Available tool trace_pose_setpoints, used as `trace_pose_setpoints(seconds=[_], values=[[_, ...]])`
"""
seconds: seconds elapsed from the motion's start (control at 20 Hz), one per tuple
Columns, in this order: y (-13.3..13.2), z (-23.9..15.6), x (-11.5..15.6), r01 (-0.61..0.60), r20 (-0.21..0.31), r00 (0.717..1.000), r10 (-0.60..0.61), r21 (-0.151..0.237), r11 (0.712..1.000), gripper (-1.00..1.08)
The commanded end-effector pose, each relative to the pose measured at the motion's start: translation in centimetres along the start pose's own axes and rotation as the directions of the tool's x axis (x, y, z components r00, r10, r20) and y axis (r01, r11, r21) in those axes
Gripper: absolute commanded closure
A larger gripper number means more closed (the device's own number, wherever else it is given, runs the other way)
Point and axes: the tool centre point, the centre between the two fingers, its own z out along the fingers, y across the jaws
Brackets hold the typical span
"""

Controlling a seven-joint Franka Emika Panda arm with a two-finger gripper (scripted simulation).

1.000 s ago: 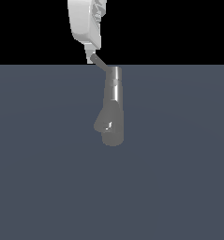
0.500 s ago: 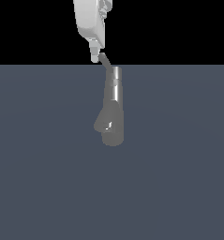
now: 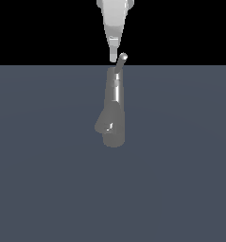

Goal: Turn on the faucet by rotating a designated handle.

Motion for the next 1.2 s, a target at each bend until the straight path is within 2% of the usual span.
trace_pose_setpoints(seconds=[0.0,0.1,0.15,1.15], values=[[0.3,0.2,3.7,-0.035,-0.002,0.999,0.035,-0.007,0.999,1.08],[0.3,0.2,4.4,-0.035,-0.002,0.999,0.035,-0.007,0.999,1.08],[0.1,0.1,1.6,0.003,0.000,1.000,-0.003,-0.003,1.000,1.08],[-4.9,2.4,10.3,-0.032,-0.002,0.999,0.032,-0.007,0.999,1.08]])
